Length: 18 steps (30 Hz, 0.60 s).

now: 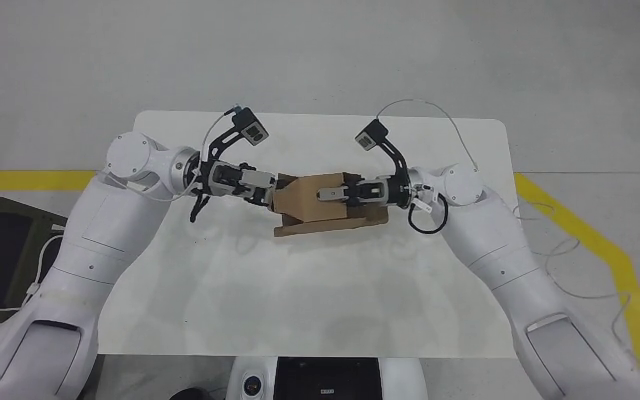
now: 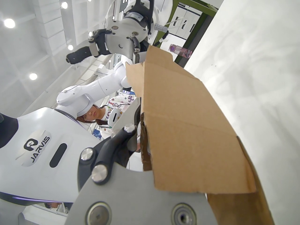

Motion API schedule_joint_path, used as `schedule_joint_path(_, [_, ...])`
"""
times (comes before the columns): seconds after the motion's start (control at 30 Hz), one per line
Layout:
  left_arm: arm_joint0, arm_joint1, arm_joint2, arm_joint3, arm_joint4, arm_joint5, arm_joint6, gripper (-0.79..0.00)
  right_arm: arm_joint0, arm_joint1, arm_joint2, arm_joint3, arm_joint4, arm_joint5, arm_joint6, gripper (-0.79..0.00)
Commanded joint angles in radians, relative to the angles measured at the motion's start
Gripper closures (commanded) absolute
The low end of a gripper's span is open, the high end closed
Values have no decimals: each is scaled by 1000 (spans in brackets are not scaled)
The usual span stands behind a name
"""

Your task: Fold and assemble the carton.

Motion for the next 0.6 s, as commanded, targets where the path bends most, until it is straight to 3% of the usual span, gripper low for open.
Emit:
schedule_joint_path(0.0, [7, 1, -9, -12, -6, 6, 5, -785, -1, -1, 1, 0, -9, 1, -10, 0])
schedule_joint_path(0.2, [29, 0, -30, -60, -19, 24, 19, -785, -12, -5, 1, -26, -39, 14, -61, 0])
schedule_joint_path(0.57, [35, -20, 6, -82, 14, 26, 38, -785, -29, -12, 6, -89, -49, 48, -101, 0])
